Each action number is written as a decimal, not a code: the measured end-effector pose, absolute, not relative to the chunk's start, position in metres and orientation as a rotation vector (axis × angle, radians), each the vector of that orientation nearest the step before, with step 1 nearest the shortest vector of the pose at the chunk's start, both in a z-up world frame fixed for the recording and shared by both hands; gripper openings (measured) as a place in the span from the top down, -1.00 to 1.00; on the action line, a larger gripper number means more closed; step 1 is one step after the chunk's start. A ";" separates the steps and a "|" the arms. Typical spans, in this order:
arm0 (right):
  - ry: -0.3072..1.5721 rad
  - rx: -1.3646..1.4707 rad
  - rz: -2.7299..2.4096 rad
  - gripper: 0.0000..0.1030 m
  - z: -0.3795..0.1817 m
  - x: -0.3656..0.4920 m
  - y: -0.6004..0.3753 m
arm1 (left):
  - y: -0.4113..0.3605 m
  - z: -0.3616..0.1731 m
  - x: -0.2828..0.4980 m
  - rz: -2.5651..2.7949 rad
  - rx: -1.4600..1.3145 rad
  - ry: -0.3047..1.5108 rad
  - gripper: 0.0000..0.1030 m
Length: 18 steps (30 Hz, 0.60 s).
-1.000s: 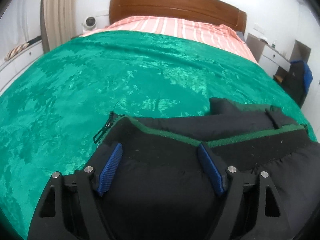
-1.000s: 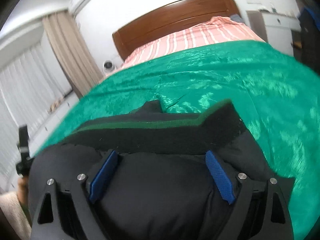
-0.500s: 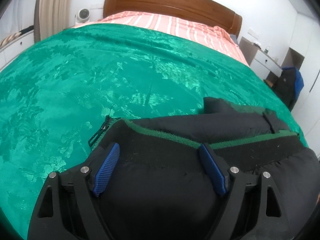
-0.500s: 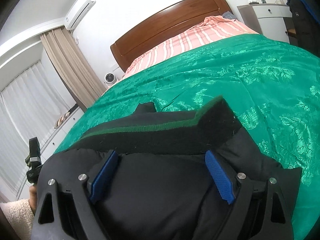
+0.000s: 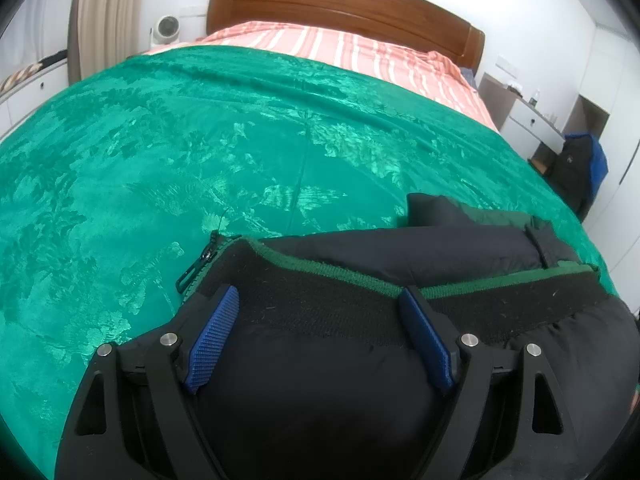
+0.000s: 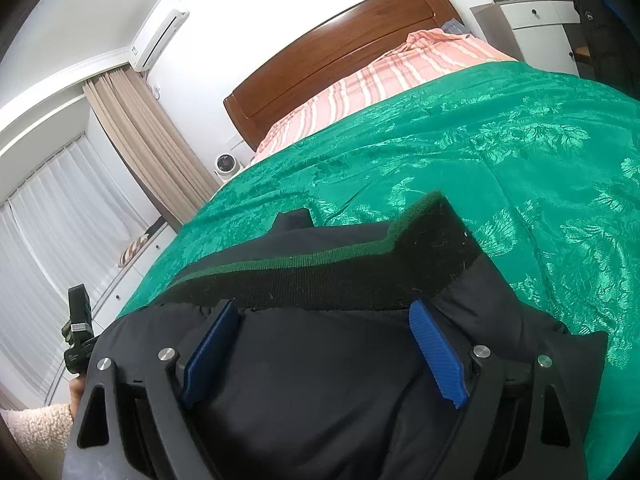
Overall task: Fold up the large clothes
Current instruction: 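Carry the held hem over the jacket body with both tools, folding it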
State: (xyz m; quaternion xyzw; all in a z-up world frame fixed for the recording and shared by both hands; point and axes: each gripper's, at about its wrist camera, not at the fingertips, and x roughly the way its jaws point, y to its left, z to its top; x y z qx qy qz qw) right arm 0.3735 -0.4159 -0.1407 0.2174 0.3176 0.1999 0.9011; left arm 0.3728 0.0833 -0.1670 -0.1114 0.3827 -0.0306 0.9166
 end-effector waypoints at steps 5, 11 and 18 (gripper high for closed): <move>0.657 0.453 0.415 -0.67 -0.141 0.374 -0.415 | 0.086 -0.169 0.373 -0.068 -0.240 0.788 -0.64; 0.657 0.456 0.417 -0.67 -0.142 0.373 -0.414 | 0.087 -0.169 0.373 -0.074 -0.249 0.788 -0.65; 0.656 0.460 0.418 -0.67 -0.142 0.373 -0.413 | 0.086 -0.169 0.373 -0.075 -0.251 0.788 -0.65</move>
